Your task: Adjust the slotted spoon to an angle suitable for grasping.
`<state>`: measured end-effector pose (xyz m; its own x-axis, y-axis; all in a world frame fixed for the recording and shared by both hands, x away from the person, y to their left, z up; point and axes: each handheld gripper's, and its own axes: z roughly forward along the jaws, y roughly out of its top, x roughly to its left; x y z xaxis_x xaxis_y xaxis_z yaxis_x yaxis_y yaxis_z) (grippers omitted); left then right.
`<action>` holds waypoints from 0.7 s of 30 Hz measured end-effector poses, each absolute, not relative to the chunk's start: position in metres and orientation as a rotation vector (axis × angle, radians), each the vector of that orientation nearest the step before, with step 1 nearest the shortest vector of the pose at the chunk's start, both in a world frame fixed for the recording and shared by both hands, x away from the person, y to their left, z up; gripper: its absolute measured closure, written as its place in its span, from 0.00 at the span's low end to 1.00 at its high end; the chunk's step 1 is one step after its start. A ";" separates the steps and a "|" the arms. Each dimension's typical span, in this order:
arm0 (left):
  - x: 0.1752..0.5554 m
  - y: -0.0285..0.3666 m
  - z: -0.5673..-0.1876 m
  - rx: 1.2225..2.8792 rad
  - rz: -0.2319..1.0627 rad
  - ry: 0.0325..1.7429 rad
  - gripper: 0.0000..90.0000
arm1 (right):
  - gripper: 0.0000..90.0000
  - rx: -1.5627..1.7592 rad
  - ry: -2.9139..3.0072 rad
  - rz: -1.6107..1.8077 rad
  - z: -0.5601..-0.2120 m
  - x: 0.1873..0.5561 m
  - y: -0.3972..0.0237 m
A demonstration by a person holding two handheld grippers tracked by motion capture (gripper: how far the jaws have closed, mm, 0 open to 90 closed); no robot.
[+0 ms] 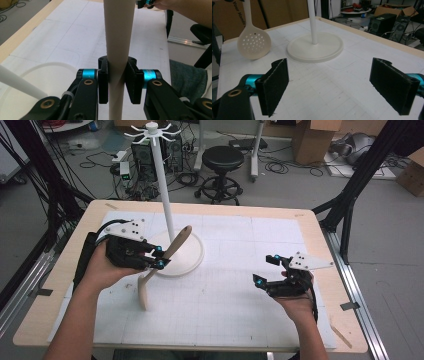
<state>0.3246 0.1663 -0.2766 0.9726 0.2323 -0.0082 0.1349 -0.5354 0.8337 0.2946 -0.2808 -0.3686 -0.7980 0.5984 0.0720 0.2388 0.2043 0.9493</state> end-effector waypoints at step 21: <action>0.327 0.156 -0.256 2.086 0.129 0.202 0.83 | 0.17 0.789 2.144 1.666 -0.364 0.294 -0.282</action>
